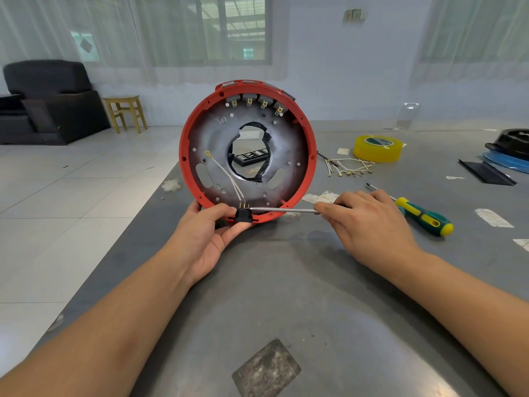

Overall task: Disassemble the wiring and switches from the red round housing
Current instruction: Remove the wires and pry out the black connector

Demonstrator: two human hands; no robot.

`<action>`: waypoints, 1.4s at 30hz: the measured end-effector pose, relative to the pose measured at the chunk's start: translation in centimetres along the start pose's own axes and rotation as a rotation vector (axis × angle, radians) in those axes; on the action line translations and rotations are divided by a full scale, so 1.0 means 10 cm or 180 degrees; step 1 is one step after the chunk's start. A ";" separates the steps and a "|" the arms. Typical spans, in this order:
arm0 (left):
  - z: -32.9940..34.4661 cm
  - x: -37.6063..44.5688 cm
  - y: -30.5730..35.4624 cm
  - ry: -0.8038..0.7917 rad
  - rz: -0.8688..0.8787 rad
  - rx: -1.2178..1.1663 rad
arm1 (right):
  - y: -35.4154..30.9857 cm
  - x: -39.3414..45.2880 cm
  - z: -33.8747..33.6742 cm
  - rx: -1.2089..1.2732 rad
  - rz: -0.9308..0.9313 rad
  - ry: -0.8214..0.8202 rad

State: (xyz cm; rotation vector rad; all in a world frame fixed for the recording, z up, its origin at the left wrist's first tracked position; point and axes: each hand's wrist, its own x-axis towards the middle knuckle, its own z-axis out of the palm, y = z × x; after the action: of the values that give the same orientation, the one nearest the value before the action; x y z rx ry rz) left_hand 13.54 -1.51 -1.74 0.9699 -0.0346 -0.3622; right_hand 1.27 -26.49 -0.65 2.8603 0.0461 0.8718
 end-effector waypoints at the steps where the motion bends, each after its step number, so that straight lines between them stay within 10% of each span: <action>1: 0.00 0.00 0.00 0.0020 -0.0011 -0.0007 | -0.01 -0.01 0.01 0.0019 0.0011 0.0016; 42: 0.00 -0.03 -0.02 0.0213 0.0127 -0.0283 | -0.15 -0.08 0.08 0.0626 0.0540 -0.0432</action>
State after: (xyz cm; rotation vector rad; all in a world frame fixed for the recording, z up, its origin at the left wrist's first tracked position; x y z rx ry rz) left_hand 13.24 -1.52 -1.82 0.8916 0.0228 -0.2920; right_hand 1.08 -25.16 -1.99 3.1383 -0.1357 0.7358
